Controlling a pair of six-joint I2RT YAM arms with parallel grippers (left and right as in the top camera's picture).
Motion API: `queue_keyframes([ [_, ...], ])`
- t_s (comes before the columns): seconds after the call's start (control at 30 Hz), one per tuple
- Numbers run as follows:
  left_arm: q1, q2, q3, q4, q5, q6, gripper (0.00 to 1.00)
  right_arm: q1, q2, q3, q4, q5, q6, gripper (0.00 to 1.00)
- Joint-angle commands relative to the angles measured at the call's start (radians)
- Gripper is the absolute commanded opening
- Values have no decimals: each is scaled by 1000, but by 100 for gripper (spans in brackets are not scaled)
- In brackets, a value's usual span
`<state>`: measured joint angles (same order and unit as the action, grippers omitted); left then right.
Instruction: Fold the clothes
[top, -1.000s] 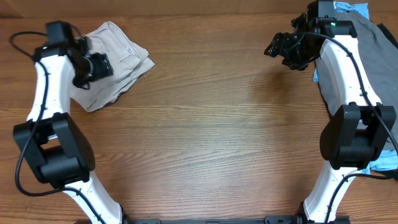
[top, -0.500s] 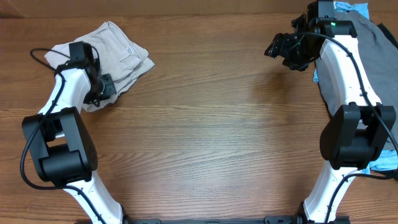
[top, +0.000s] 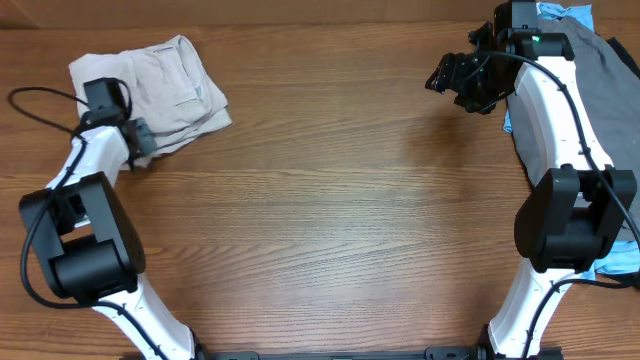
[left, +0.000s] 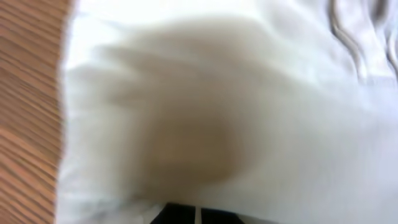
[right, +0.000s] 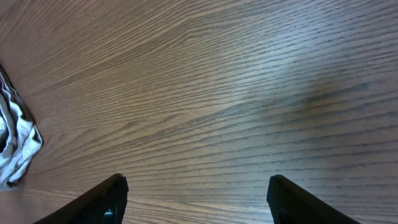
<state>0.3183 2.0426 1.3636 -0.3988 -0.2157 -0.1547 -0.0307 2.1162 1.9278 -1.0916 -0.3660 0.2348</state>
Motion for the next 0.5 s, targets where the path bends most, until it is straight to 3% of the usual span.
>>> queue_keyframes([
  [0.0, 39, 7, -3, 83, -56, -10, 8, 5, -5, 7, 5, 3, -6, 77],
  [0.23, 68, 14, -3, 204, -58, 8, 8, 5, -5, 7, 7, 3, -6, 77],
  [0.47, 71, 24, -3, 292, -114, 121, 7, 5, -5, 7, 1, 3, -6, 77],
])
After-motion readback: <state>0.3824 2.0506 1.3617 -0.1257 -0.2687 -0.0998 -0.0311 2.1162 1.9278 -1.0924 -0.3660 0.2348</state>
